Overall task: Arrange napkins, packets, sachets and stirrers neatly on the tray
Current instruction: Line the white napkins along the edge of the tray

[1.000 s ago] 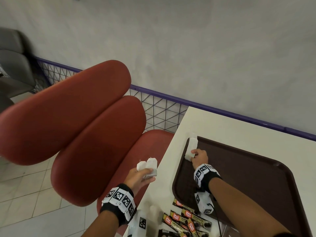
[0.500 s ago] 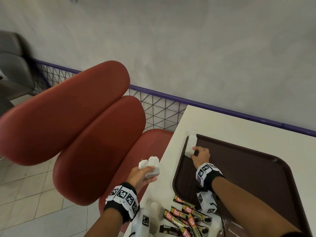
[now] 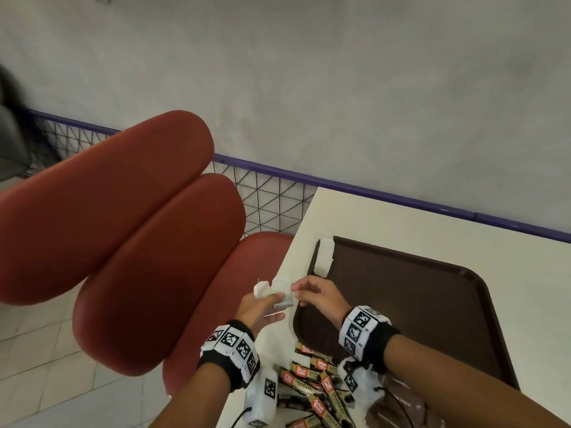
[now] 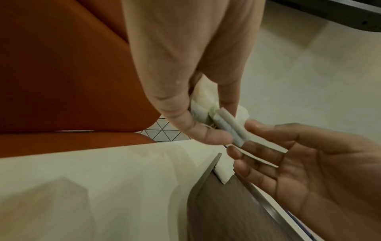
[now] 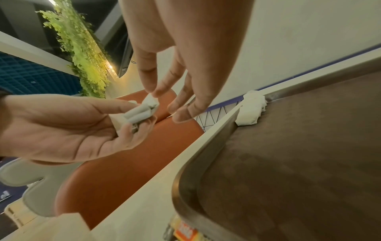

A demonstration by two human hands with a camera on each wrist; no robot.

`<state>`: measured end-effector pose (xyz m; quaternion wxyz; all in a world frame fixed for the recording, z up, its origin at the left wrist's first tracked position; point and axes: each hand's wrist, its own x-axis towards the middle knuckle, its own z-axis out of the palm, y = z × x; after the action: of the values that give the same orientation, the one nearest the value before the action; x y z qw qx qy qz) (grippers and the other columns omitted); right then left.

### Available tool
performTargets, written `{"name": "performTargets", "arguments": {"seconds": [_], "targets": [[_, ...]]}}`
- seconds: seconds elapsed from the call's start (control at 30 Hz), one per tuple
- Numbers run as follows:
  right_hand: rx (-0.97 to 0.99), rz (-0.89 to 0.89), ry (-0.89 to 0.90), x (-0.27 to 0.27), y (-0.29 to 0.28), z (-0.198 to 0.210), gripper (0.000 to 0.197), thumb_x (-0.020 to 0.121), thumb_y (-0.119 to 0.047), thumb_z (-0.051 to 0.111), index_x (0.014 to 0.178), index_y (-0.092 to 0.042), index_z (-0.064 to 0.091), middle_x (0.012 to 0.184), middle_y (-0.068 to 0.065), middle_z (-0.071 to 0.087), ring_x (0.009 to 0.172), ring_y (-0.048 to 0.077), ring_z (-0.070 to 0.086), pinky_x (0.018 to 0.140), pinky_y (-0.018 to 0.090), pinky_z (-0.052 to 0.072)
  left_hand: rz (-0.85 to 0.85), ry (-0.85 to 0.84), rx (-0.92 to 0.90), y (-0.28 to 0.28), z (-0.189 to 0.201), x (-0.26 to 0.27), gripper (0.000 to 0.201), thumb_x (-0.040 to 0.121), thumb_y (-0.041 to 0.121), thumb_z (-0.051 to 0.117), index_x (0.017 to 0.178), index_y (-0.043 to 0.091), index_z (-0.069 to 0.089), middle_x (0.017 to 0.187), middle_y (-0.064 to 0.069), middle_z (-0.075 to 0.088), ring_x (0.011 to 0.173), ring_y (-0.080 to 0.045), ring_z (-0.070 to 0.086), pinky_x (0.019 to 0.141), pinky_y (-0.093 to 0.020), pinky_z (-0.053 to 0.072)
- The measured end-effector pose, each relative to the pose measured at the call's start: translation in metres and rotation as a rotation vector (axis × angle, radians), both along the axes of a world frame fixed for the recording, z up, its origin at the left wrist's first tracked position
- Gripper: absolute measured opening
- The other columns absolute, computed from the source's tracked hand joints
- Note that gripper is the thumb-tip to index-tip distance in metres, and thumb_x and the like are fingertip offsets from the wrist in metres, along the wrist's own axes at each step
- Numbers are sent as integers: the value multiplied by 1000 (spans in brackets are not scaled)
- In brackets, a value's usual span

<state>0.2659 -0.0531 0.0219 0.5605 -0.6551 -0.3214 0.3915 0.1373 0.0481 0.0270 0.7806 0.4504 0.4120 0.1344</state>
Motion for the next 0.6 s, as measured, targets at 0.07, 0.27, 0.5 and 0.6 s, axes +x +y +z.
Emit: {"name": "performTargets", "arguments": {"seconds": [0.07,0.27,0.5,0.6], "targets": [[26,-14,18,0,-4,1,12,85,5,58,92,-5,60,85,-1,62,74,8,58,66,16,50,0,5,2,-2,1,1,23,84,2,64,107,-2,61,95,-15,67,79,-23,65,62,-26,56],[-14,44,-5,0,-10,-2,22,85,6,56,96,-10,68,89,2,66,82,11,60,74,15,50,-52,-8,-14,-9,3,7,11,86,3,63,96,1,62,92,-14,66,81,-23,65,67,-28,56],[-23,-216,-8,19,-5,-9,26,82,11,56,105,3,66,97,7,64,86,11,60,70,8,50,-4,-39,-49,-11,-1,8,19,88,7,61,102,-6,60,88,-16,65,76,-24,65,63,-25,59],[-103,-385,-114,38,1,-21,26,82,13,53,100,0,68,96,7,65,90,17,59,75,11,48,24,-24,-52,-6,-7,3,15,90,6,59,100,-5,60,87,-16,65,77,-25,65,64,-26,59]]}}
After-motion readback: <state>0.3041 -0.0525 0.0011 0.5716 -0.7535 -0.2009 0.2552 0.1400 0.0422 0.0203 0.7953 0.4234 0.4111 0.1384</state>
